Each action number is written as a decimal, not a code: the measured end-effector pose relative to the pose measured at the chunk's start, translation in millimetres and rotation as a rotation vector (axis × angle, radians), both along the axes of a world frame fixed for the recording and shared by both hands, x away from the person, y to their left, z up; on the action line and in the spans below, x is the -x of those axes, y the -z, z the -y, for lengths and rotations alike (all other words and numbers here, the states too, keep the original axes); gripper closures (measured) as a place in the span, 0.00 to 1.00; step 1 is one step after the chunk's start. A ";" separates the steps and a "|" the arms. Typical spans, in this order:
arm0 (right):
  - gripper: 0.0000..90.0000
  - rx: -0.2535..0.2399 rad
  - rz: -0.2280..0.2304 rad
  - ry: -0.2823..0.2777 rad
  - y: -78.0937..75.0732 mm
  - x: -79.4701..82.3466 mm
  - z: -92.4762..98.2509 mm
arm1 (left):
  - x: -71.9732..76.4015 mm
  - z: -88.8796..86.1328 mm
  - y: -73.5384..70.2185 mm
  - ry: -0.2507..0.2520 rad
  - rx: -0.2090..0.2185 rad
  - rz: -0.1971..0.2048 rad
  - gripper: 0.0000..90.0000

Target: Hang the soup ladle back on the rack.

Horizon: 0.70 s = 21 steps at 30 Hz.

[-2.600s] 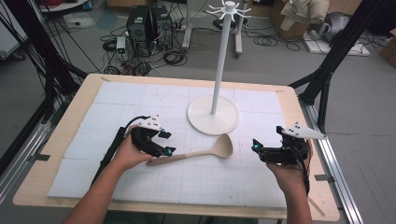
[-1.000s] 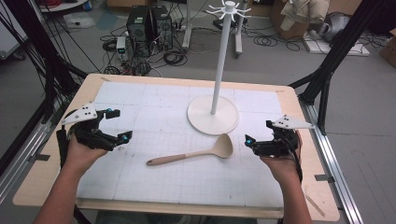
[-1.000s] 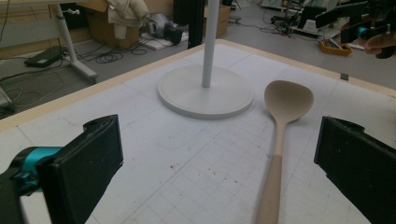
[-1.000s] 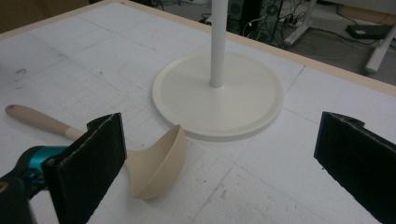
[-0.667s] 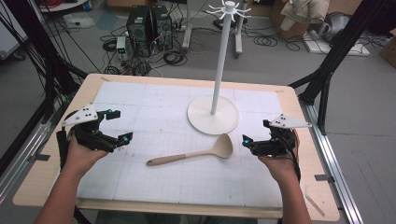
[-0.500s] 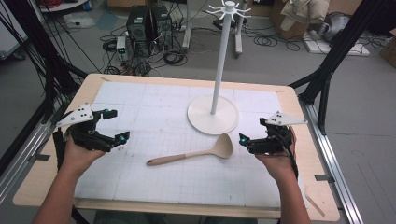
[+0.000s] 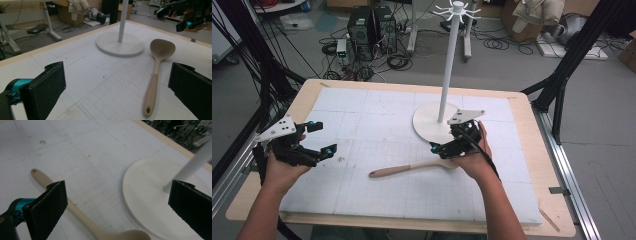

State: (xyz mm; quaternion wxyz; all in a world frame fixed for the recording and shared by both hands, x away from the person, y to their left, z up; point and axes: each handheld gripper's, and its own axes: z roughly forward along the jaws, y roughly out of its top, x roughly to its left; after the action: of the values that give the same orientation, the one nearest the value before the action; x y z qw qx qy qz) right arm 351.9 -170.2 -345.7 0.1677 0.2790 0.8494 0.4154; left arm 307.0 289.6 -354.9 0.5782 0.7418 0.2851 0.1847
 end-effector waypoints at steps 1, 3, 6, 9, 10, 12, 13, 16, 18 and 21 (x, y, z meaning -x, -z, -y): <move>0.01 0.017 -0.010 -0.013 2.3 -2.1 -5.9 | 0.4 -1.4 -0.3 -0.001 -0.001 0.000 0.02; 0.01 0.041 -0.035 -0.038 7.2 -5.6 -18.2 | 0.6 -4.4 -0.7 -0.008 -0.006 0.001 0.02; 0.01 0.075 -0.051 -0.070 11.9 -7.7 -29.5 | 0.7 -5.5 -1.1 -0.006 -0.009 0.002 0.02; 0.01 0.125 -0.084 -0.123 21.8 -11.9 -46.7 | 0.5 -5.1 -1.6 -0.002 -0.011 0.003 0.02; 0.01 0.125 -0.084 -0.123 21.8 -11.9 -46.7 | 0.1 -5.1 -1.5 -0.001 -0.014 0.004 0.02; 0.01 0.171 -0.104 -0.148 30.3 -12.2 -58.5 | -0.8 -5.9 -0.9 -0.002 -0.024 0.002 0.02; 0.01 0.187 -0.111 -0.155 32.8 -12.1 -62.1 | -0.8 -5.9 -0.9 -0.002 -0.024 0.002 0.02; 0.01 0.214 -0.138 -0.178 40.4 -12.0 -70.0 | -0.8 -7.4 1.0 -0.004 -0.027 -0.001 0.02; 0.01 0.238 -0.155 -0.193 44.9 -11.7 -74.1 | -0.7 -7.3 1.2 -0.004 -0.028 0.001 0.02; 0.07 0.258 -0.175 -0.202 49.1 -11.2 -77.7 | -0.4 -6.8 1.9 0.000 -0.035 -0.001 0.02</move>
State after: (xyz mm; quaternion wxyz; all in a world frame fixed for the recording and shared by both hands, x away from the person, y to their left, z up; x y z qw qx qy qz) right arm 363.1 -92.5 -394.7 0.0849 0.2037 0.9307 0.2916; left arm 307.4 296.4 -356.9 0.5649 0.7520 0.2821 0.1891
